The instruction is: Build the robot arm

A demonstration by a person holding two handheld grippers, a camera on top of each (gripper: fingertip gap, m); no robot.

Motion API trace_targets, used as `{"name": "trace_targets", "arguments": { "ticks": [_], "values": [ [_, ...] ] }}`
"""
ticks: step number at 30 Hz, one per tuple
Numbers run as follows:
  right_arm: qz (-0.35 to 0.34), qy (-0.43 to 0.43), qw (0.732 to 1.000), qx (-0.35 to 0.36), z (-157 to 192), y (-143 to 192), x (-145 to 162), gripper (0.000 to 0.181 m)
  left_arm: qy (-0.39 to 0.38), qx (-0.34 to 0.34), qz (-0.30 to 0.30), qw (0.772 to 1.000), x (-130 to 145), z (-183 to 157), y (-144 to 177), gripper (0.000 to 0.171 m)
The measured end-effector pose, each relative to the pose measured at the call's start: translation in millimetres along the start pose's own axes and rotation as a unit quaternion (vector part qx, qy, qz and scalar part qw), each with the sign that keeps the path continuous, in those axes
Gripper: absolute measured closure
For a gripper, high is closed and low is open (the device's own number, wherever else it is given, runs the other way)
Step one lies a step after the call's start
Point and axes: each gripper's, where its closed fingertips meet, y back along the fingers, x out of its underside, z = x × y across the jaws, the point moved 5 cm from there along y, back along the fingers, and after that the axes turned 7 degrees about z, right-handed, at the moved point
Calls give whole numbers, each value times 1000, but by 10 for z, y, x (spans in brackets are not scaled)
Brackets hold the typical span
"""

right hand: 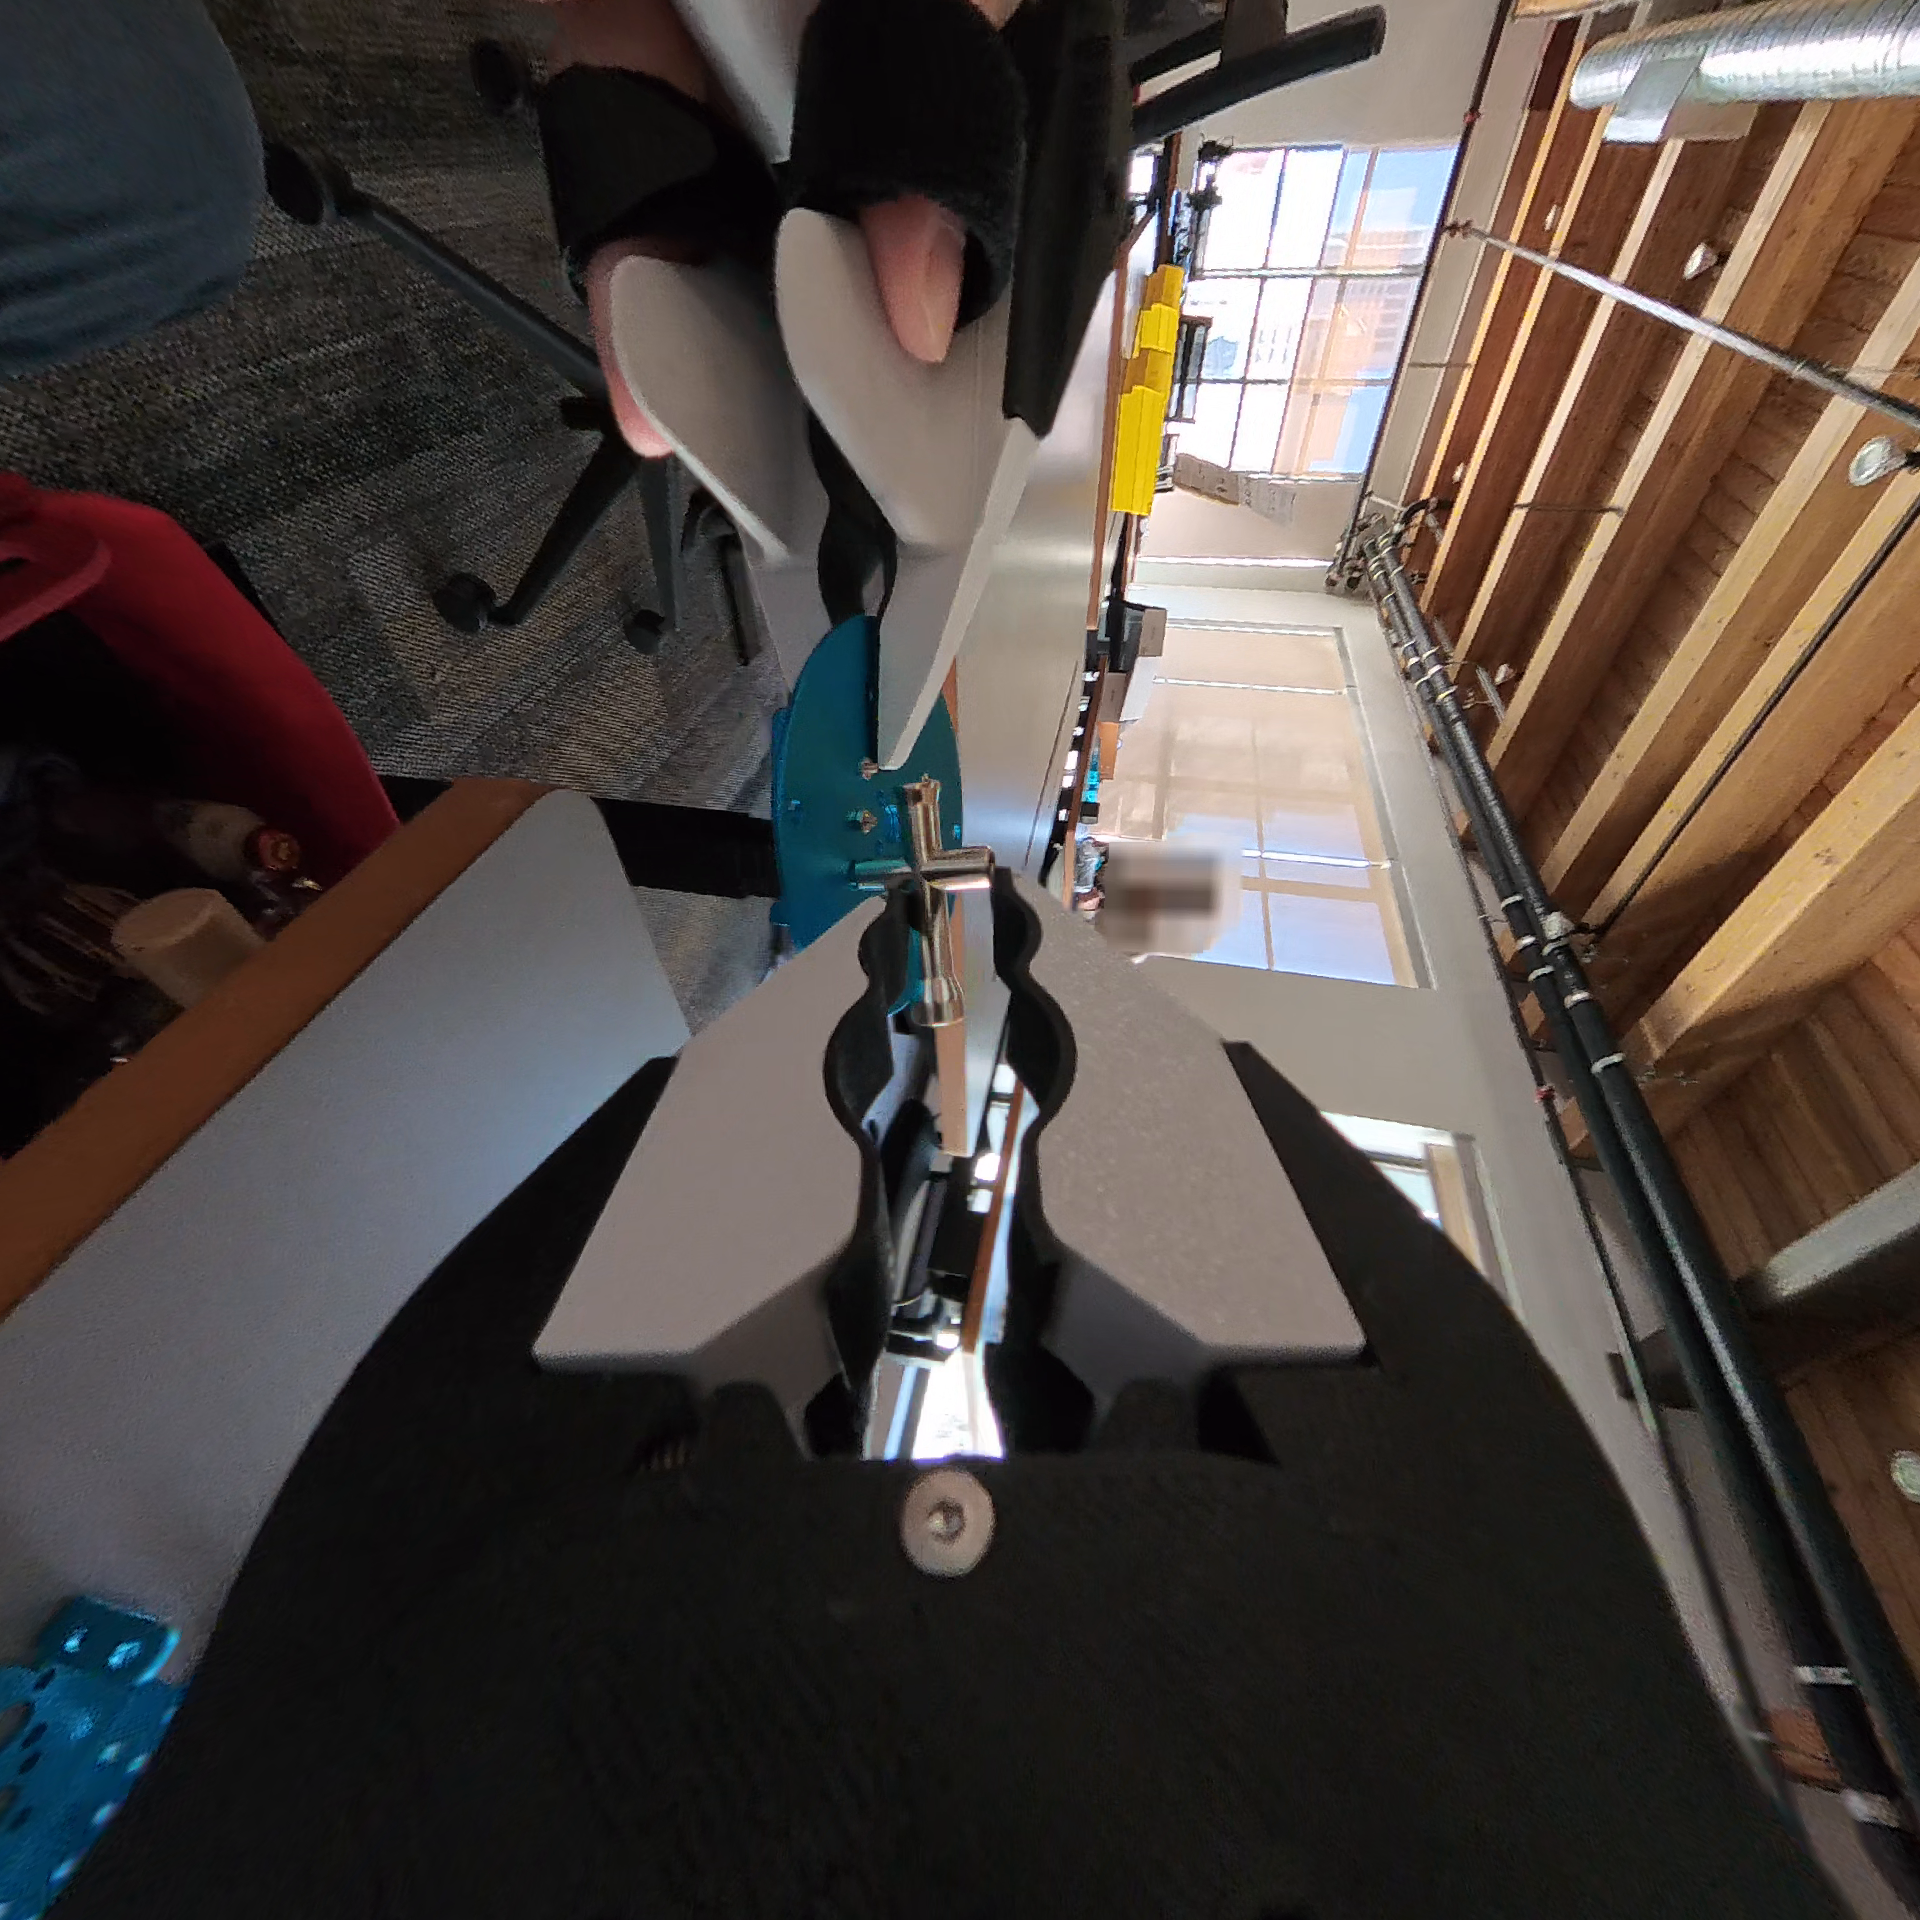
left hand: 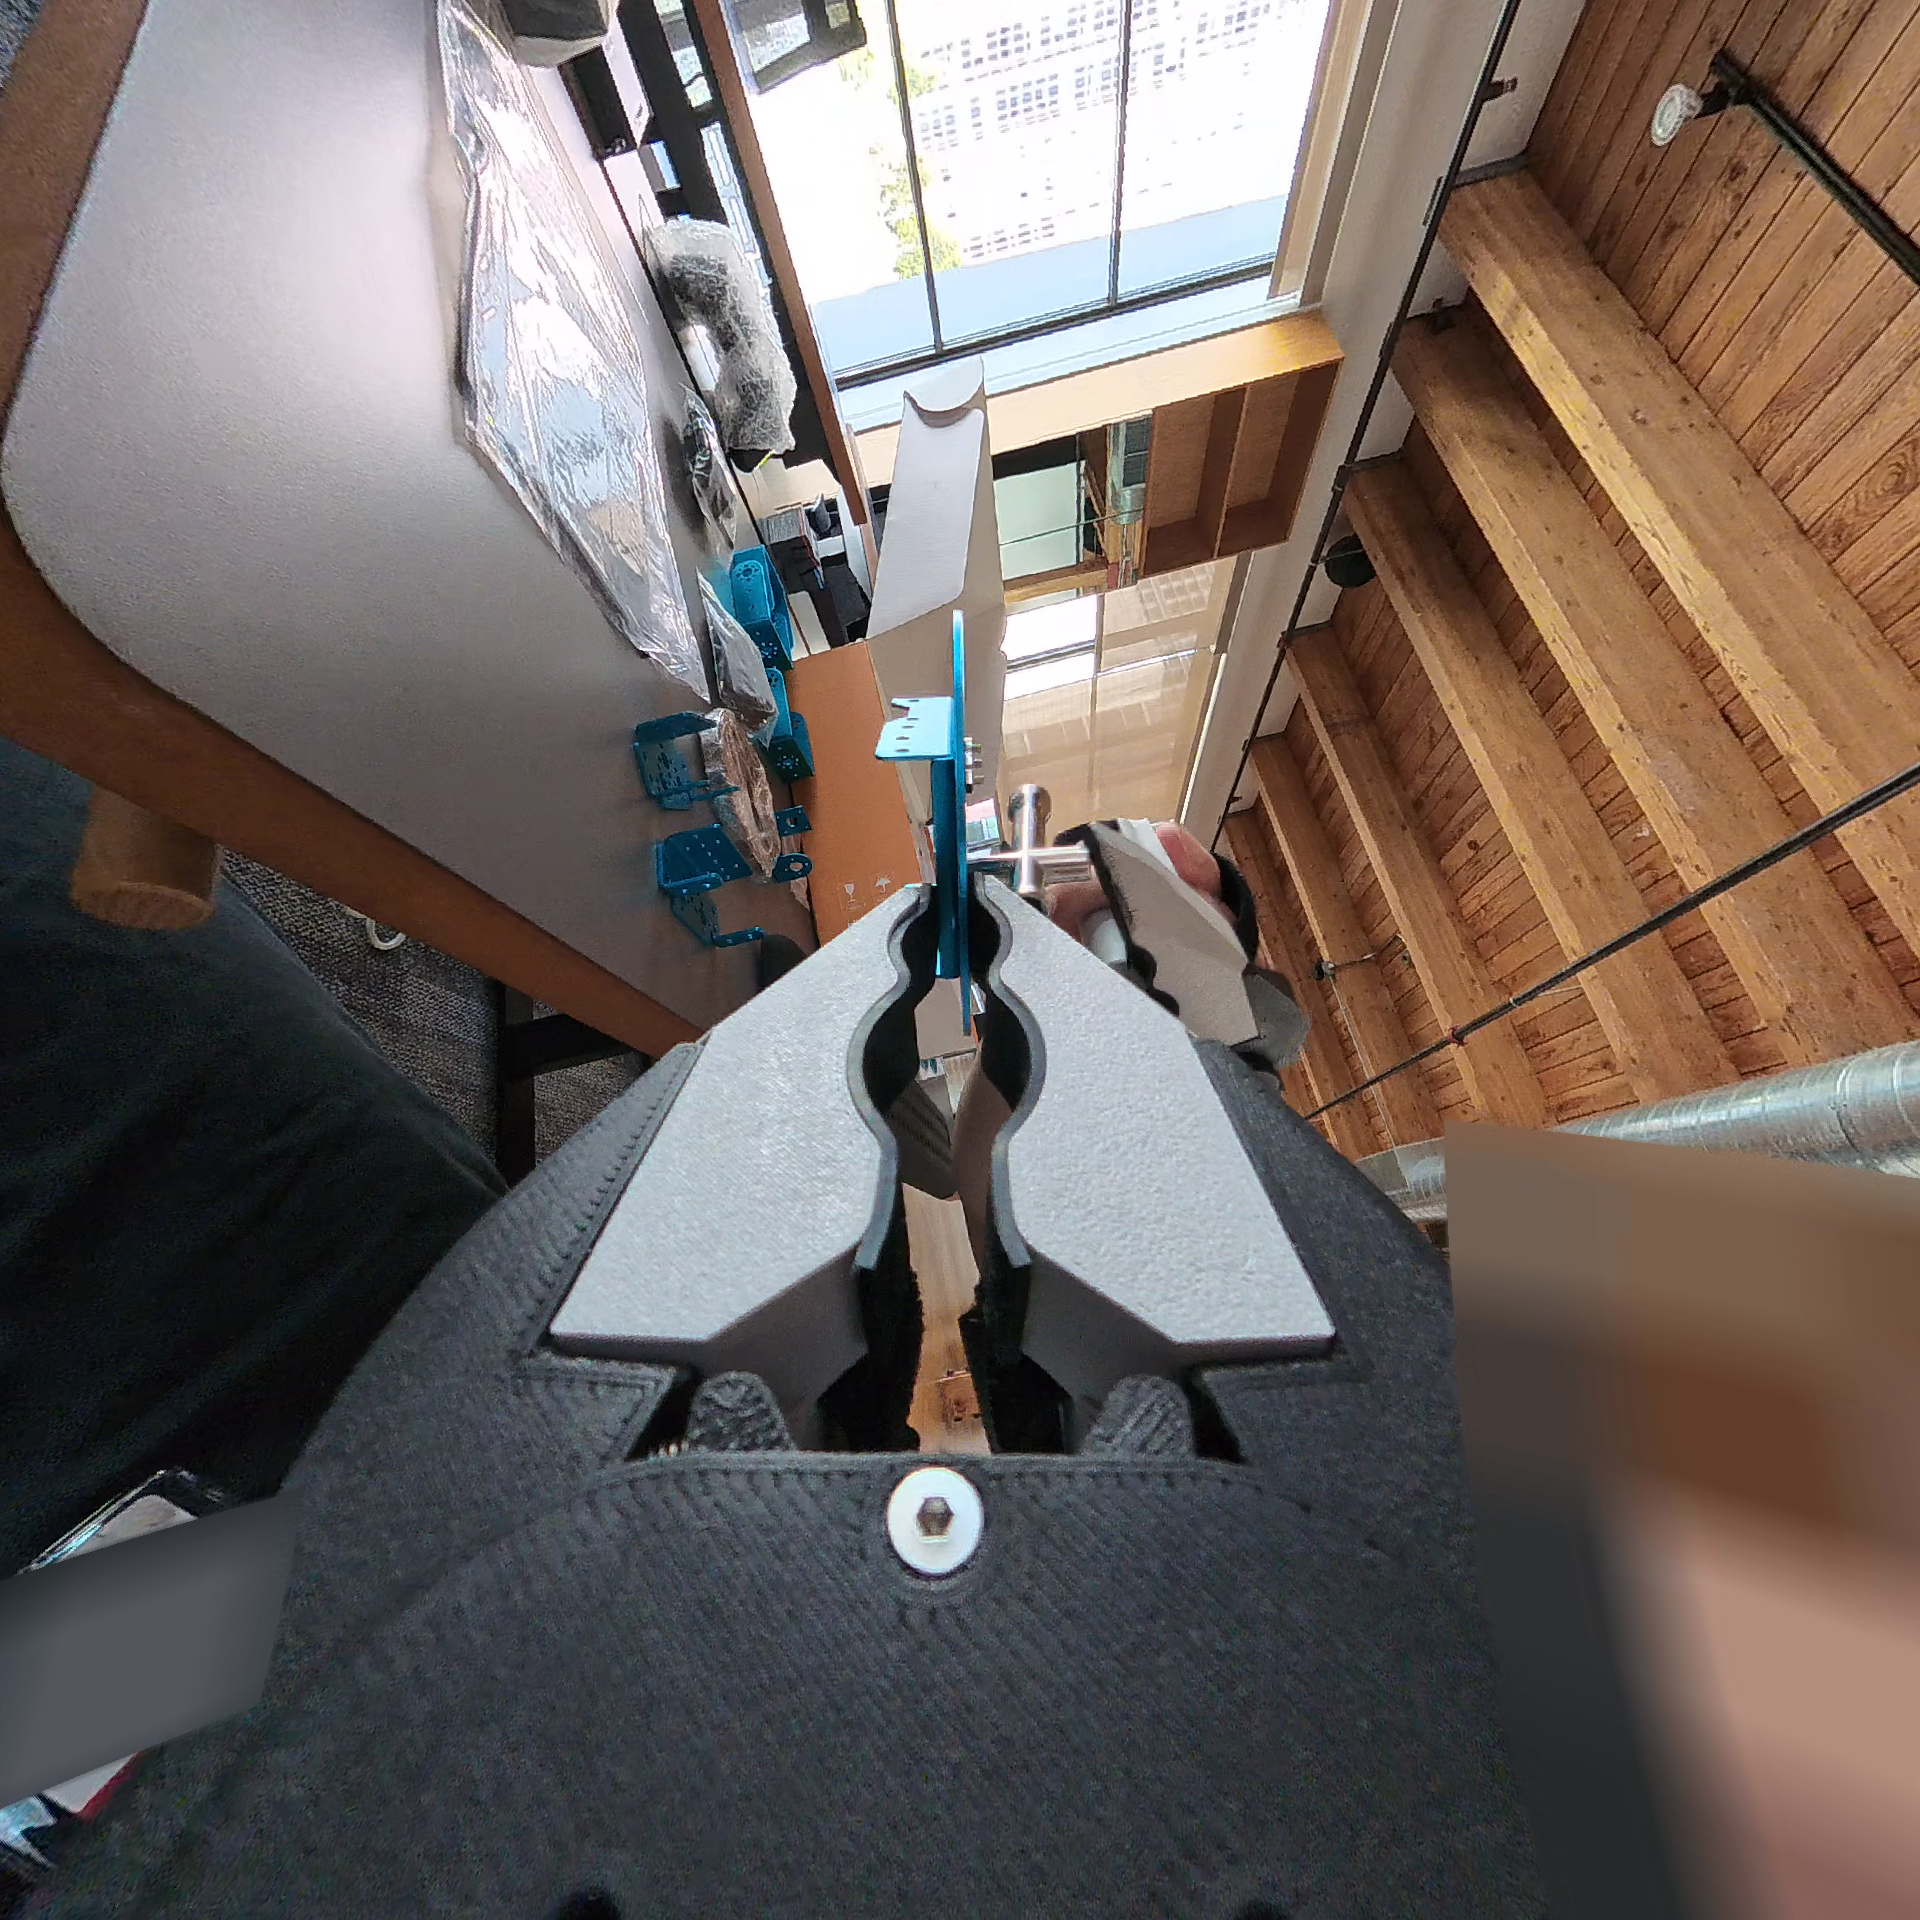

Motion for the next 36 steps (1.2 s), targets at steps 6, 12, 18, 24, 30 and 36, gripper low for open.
{"name": "trace_targets", "arguments": {
  "ticks": [6,12,18,24,30,36],
  "values": [
    [-39,29,998,45,-16,52,1,167,32,16,8,999,18,-51,7,168],
    [-76,22,996,46,-28,110,40,167,63,34,21,997,74,-69,-23,168],
    [-9,-14,998,54,-46,44,39,168,41,15,-8,999,13,-88,-31,169],
    [61,-40,995,61,-29,-51,45,168,7,-18,-44,999,-51,-72,-56,168],
    [127,-63,987,76,-15,-156,57,168,-28,-49,-72,996,-113,-57,-97,168],
    [101,-73,992,19,-19,-130,61,166,-46,-53,-42,997,-111,-38,-52,168]
  ]
}}
